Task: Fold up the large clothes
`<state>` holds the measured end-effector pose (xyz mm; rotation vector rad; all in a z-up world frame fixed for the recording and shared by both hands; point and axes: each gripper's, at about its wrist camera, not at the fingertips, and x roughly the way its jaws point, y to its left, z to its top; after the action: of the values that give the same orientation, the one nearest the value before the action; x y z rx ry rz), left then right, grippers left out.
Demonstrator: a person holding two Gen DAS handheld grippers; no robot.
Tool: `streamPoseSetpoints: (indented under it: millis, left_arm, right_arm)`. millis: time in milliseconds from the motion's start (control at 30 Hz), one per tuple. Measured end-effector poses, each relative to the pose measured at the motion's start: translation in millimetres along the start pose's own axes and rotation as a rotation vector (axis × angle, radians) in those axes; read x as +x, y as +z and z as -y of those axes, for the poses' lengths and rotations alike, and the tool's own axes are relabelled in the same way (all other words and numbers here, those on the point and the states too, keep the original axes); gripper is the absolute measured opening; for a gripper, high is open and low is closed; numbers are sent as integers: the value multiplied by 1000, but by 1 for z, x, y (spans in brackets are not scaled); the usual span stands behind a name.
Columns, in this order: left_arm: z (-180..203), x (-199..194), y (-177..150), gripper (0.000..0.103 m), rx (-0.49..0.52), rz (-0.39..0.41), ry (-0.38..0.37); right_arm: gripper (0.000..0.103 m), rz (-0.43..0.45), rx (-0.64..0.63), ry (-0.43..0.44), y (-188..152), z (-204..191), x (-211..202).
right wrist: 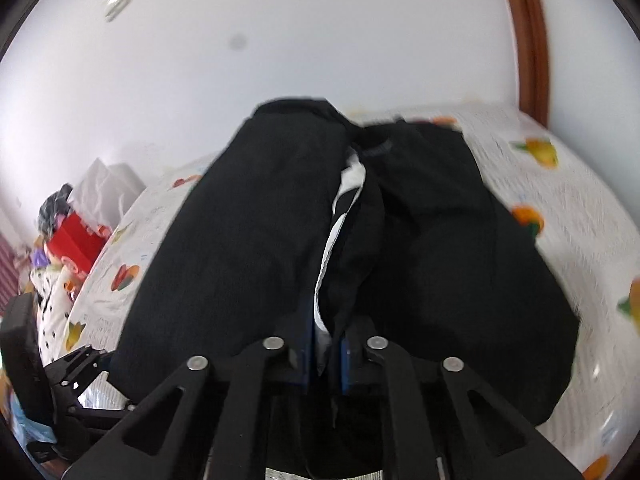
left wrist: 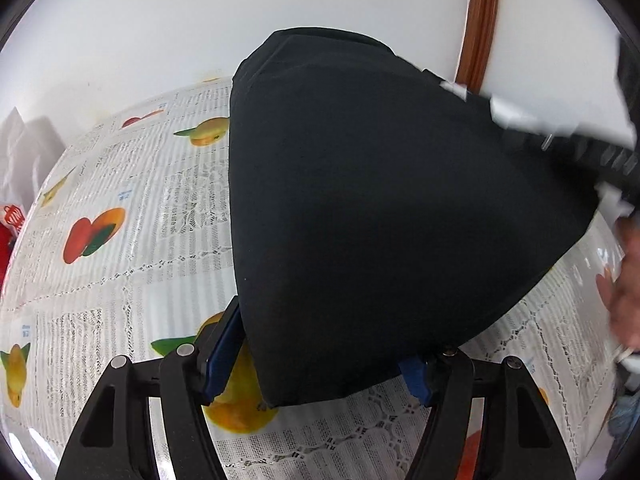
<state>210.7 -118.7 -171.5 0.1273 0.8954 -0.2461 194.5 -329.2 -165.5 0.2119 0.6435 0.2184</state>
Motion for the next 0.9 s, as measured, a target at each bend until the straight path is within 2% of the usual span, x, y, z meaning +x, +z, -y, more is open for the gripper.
streamPoseSetpoints:
  millis: [67, 133, 200, 233, 400, 433, 467, 500, 533, 600, 667, 767, 833, 867, 900]
  left_arm:
    - [2, -1, -1, 67, 5, 2, 10]
    - [2, 1, 0, 66, 0, 1, 13]
    - [1, 1, 1, 66, -4, -1, 13]
    - [1, 1, 1, 66, -2, -1, 14]
    - [1, 1, 0, 67, 6, 5, 18]
    - [0, 1, 0, 67, 7, 5, 16]
    - [0, 0, -1, 66, 7, 5, 7]
    - [0, -1, -1, 66, 5, 4, -6]
    - [-1, -2, 0, 66, 0, 6, -29]
    - [4, -4, 2, 66, 4, 16, -73]
    - [13, -3, 6, 66, 28, 25, -78]
    - [27, 9, 10, 68, 53, -10, -41]
    - [30, 11, 11, 68, 51, -5, -20]
    - [30, 11, 11, 69, 52, -7, -16]
    - [30, 11, 11, 69, 54, -9, -14]
  right_arm:
    - [5, 98, 18, 75, 12, 9, -25]
    - [5, 187, 91, 144, 18, 27, -51]
    - [5, 255, 140, 129, 15, 49, -70]
    - [5, 259, 147, 109, 12, 56, -72]
    - [7, 81, 199, -35, -11, 90, -37]
    - [8, 64, 194, -61, -14, 92, -32]
    - [14, 55, 184, -87, -17, 92, -29]
    - [20, 54, 176, -97, -19, 91, -29]
    - [21, 55, 175, -100, -20, 91, -29]
    - [31, 53, 180, -75, -19, 91, -29]
    - [38, 45, 178, -62, -17, 89, -26]
    - [37, 21, 142, -102, -11, 80, -21]
    - [26, 0, 124, -142, -9, 75, -16]
    - [11, -7, 107, -153, -5, 73, -16]
    - [7, -2, 88, -132, -2, 71, -19]
